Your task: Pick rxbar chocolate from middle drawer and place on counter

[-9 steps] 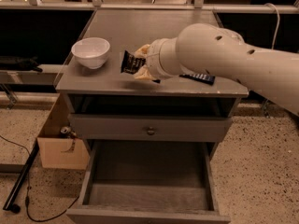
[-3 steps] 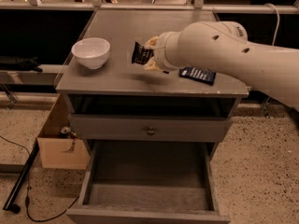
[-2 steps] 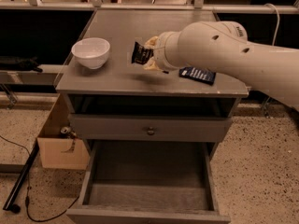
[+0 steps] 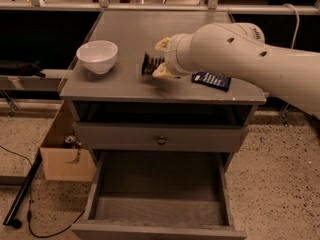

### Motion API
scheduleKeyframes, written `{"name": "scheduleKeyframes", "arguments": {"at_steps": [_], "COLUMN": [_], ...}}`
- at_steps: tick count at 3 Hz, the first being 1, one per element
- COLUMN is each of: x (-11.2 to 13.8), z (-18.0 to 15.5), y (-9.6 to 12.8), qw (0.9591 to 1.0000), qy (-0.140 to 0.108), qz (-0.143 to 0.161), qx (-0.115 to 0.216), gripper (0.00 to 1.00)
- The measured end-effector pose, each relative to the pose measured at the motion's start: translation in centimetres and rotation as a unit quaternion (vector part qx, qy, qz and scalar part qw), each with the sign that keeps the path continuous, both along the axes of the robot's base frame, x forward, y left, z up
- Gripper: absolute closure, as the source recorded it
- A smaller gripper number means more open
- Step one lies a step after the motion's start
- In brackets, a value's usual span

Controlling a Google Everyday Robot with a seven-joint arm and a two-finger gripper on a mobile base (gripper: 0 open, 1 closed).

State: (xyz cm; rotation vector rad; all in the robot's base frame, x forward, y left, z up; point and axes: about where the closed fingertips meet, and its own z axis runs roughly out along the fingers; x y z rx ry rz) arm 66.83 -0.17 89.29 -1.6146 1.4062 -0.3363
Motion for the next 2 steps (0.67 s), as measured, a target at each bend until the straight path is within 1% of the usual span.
{"name": "scheduleKeyframes", "arguments": {"at_steps": [1, 2], "x": [0.00, 0.00], "z": [0.00, 0.00], "y": [0.01, 0.01], "qw": [1.0000, 1.0000], "qy": [0.000, 0.000], "qz": [0.000, 0.000], "qx": [0.000, 0.000], "gripper": [0.00, 0.00]}}
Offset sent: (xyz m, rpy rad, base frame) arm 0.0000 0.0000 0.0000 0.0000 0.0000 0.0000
